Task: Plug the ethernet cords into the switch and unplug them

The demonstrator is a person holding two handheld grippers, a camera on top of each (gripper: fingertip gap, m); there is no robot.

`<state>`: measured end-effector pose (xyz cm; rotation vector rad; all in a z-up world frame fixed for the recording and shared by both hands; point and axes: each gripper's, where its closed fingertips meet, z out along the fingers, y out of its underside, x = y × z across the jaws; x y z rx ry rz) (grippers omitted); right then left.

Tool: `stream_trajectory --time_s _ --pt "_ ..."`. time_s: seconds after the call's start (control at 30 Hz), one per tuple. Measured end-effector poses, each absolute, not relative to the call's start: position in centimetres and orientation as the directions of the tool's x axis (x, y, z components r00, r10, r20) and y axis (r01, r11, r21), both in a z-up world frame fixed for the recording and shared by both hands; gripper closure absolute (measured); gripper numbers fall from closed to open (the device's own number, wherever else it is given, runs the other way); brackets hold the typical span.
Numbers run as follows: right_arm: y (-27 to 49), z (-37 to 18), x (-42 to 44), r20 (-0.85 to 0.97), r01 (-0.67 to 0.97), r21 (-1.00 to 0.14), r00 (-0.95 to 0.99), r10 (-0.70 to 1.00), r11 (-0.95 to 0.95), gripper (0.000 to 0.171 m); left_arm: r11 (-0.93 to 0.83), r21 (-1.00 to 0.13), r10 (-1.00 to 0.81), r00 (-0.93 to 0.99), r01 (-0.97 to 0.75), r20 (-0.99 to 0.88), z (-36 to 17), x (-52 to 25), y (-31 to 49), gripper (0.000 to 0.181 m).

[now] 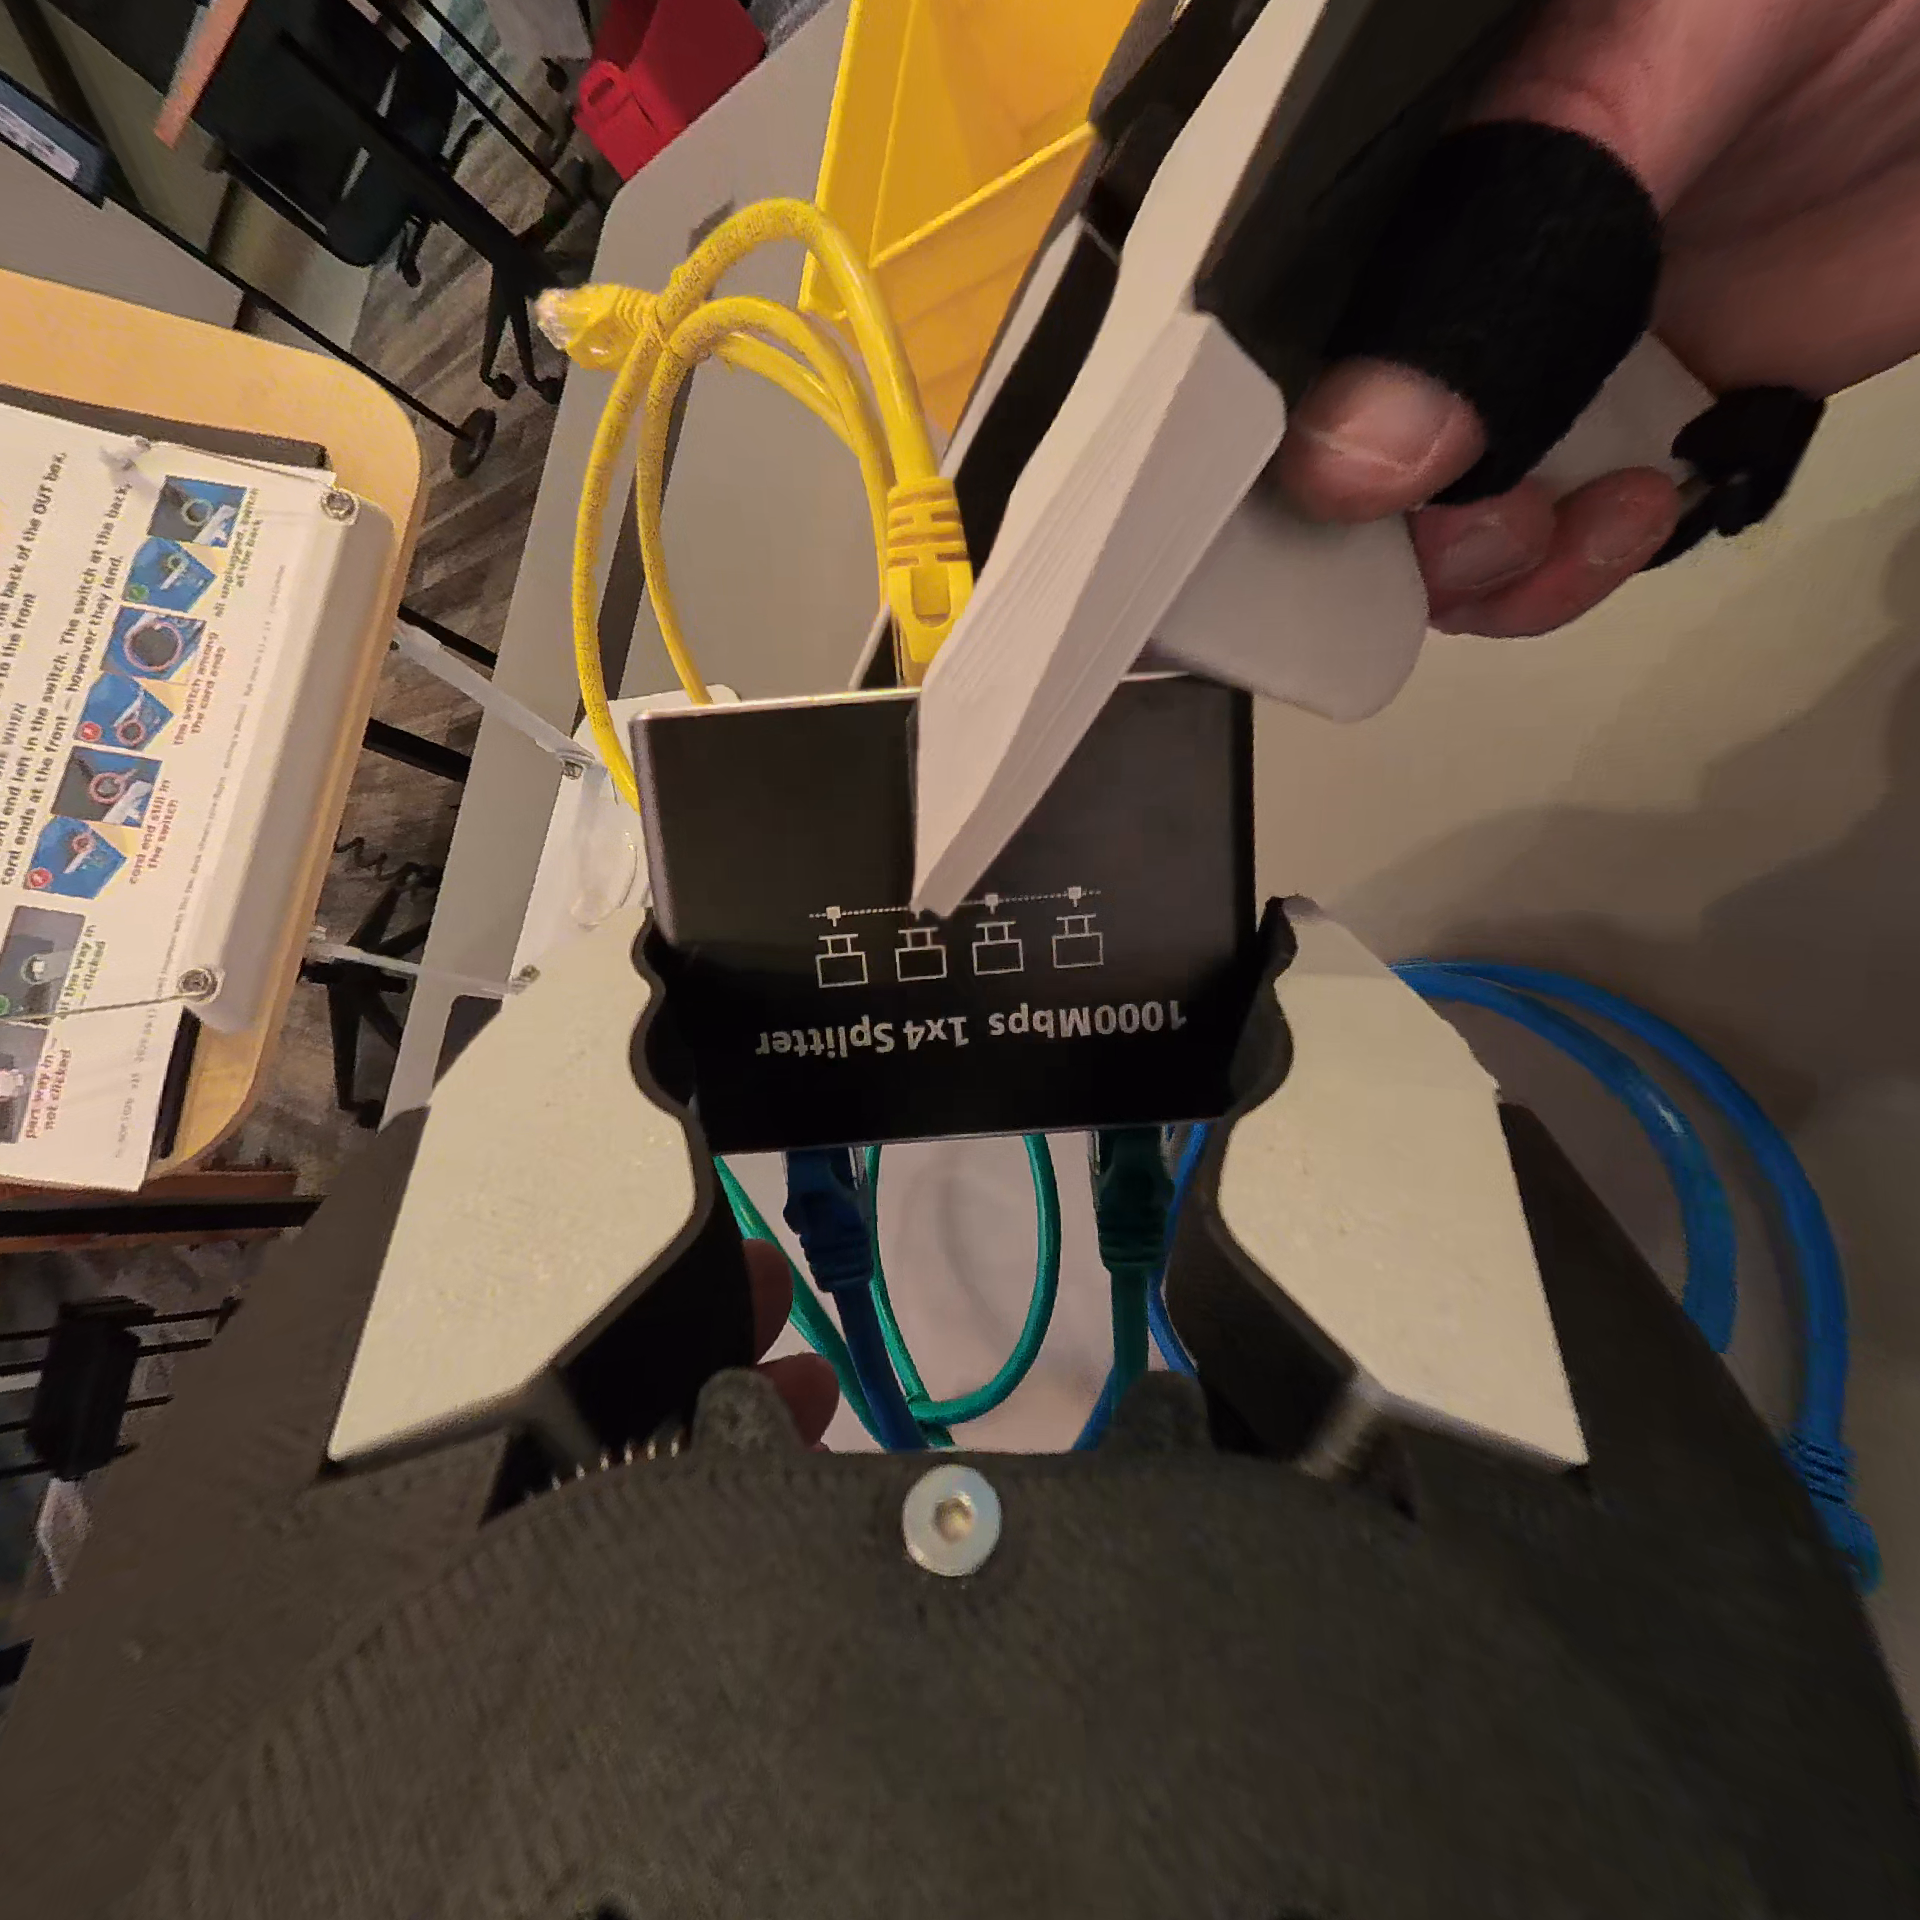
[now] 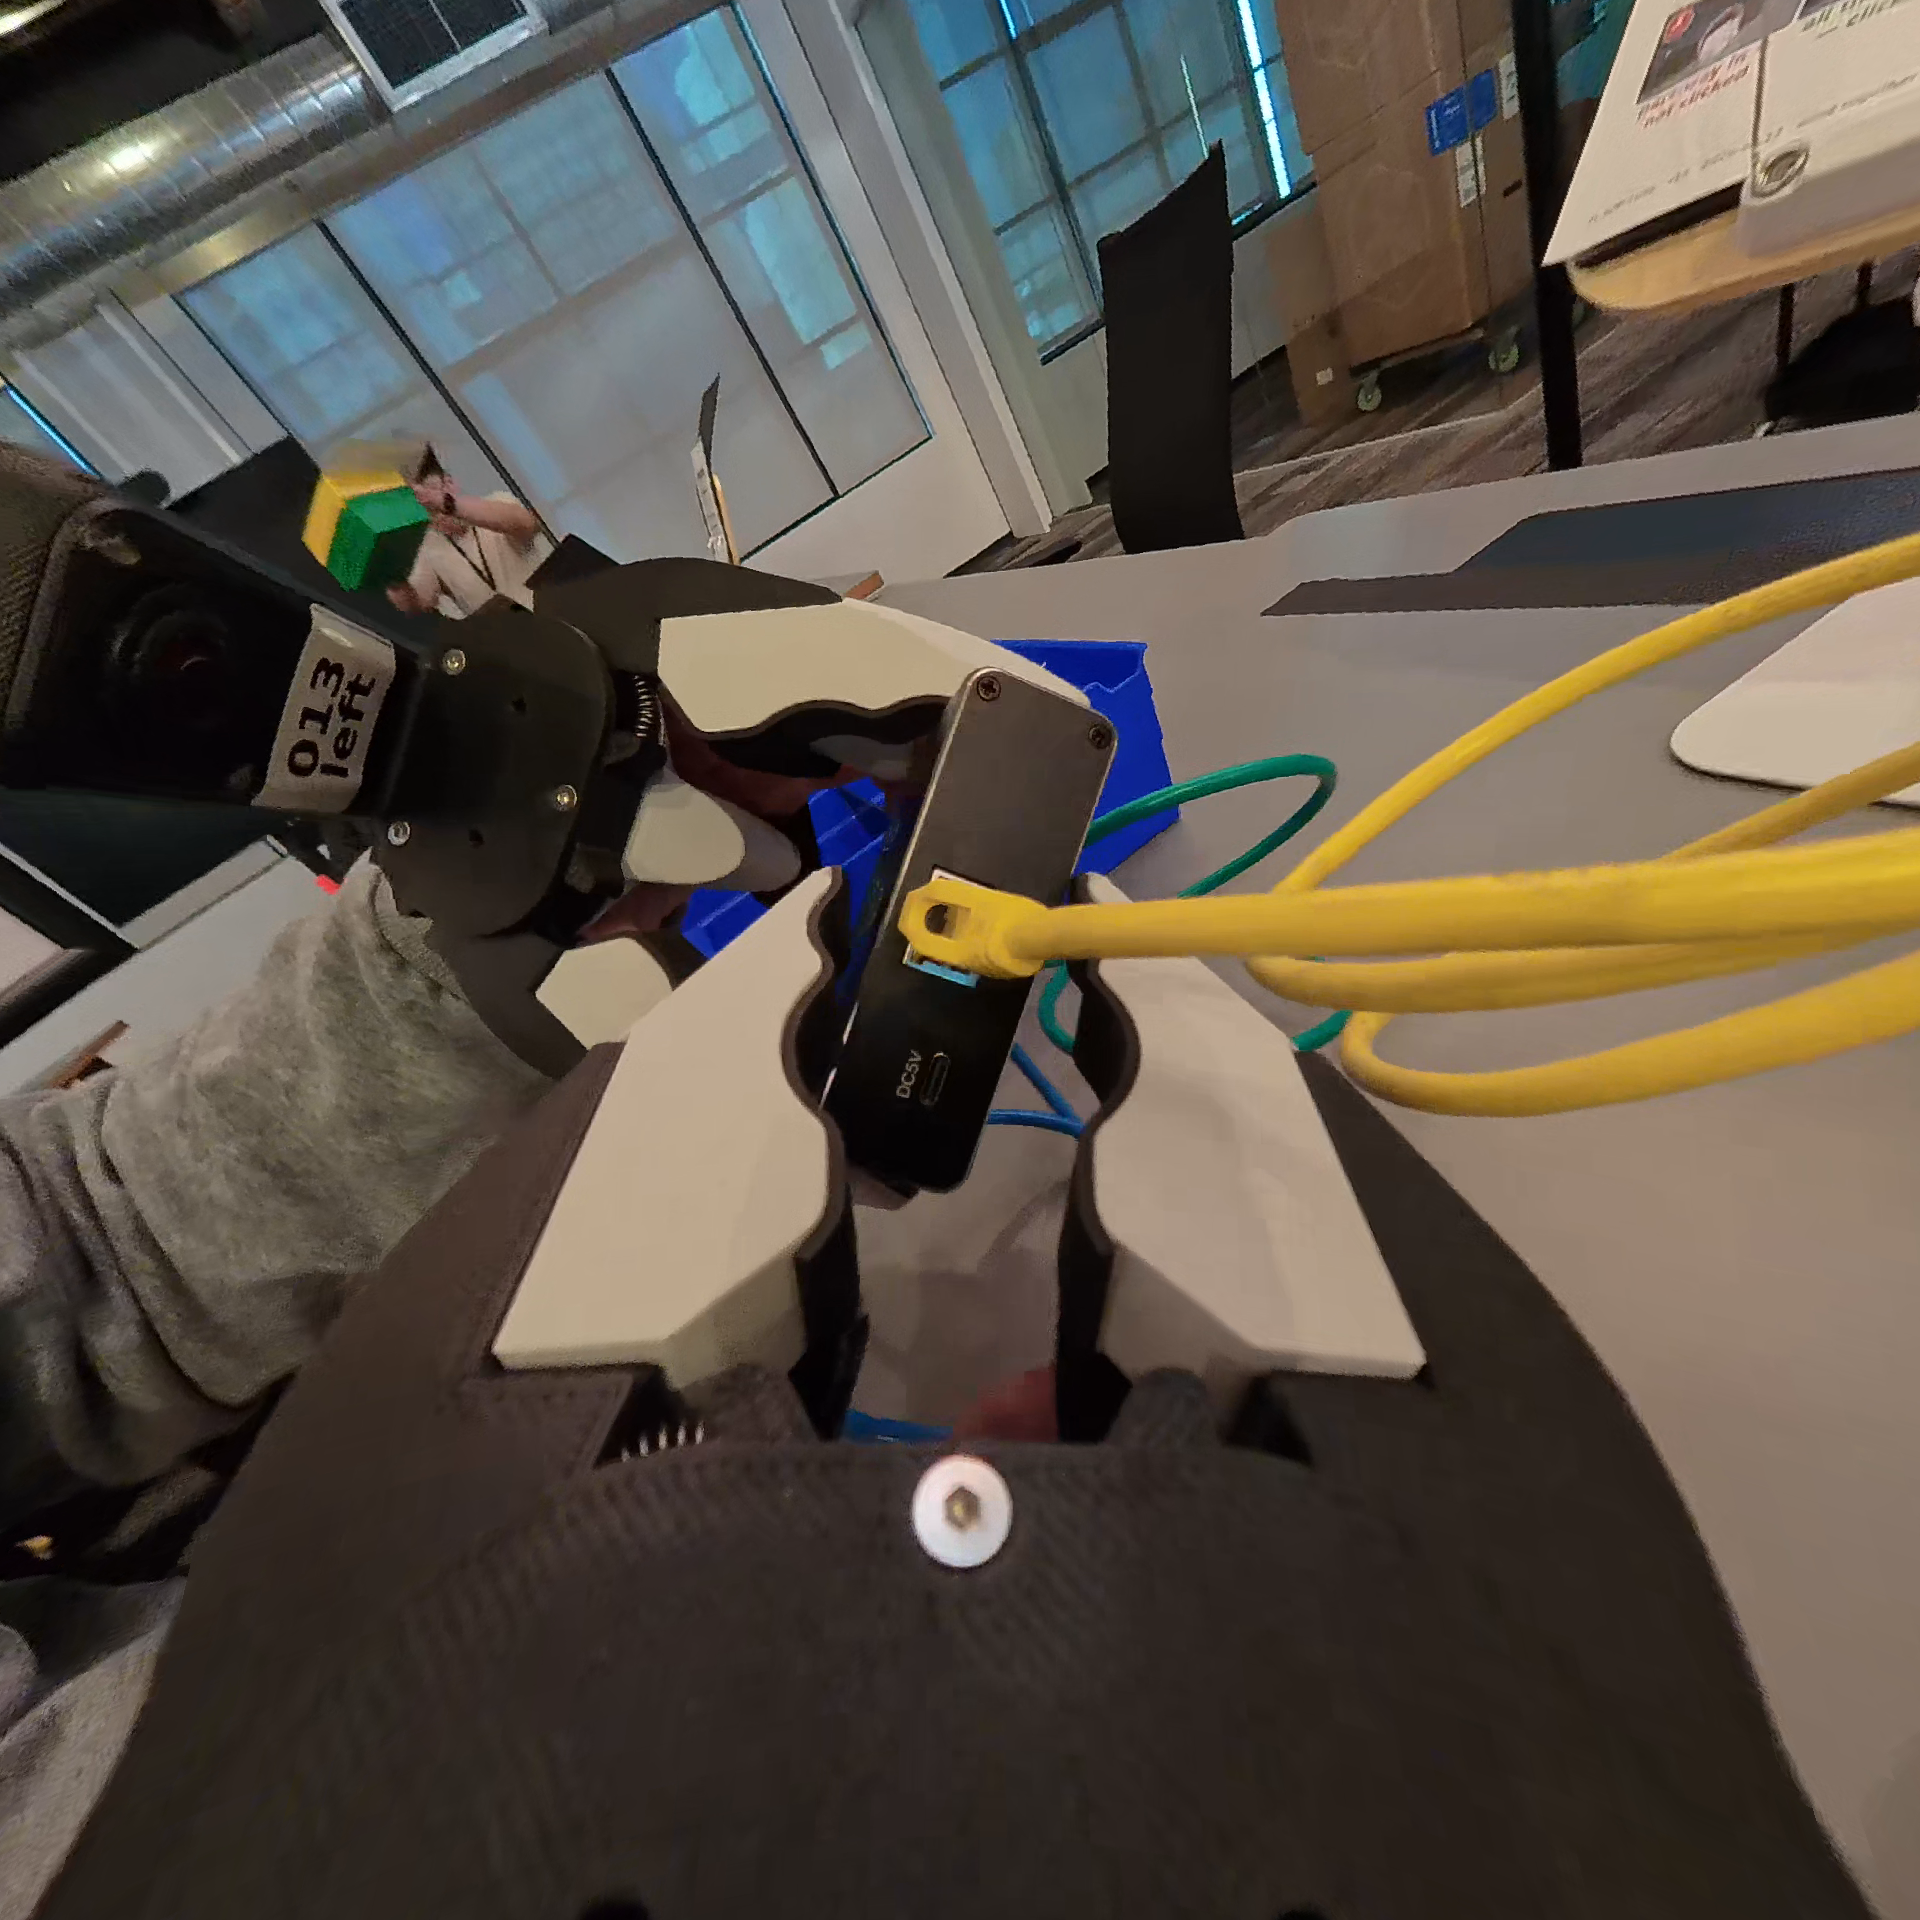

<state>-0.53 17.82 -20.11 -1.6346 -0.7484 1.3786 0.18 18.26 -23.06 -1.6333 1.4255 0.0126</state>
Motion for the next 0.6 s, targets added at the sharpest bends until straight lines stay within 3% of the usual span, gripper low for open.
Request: stream_trajectory --time_s 0.3,0.6 --pt "18.2 -20.3 0.3 -0.294 0.013 -0.952 0.253 0.922 -0.307 0.133 0.068 -0.672 -0.810 0.352 -0.737 -0.468 -23.5 -0.4 17.9 0.078" --pt "18.2 -21.1 0.5 -0.376 0.016 -0.922 0.205 0.904 -0.387 0.134 0.029 -0.715 -0.830 0.381 -0.699 -0.406 -23.9 -0.9 18.1 0.078"
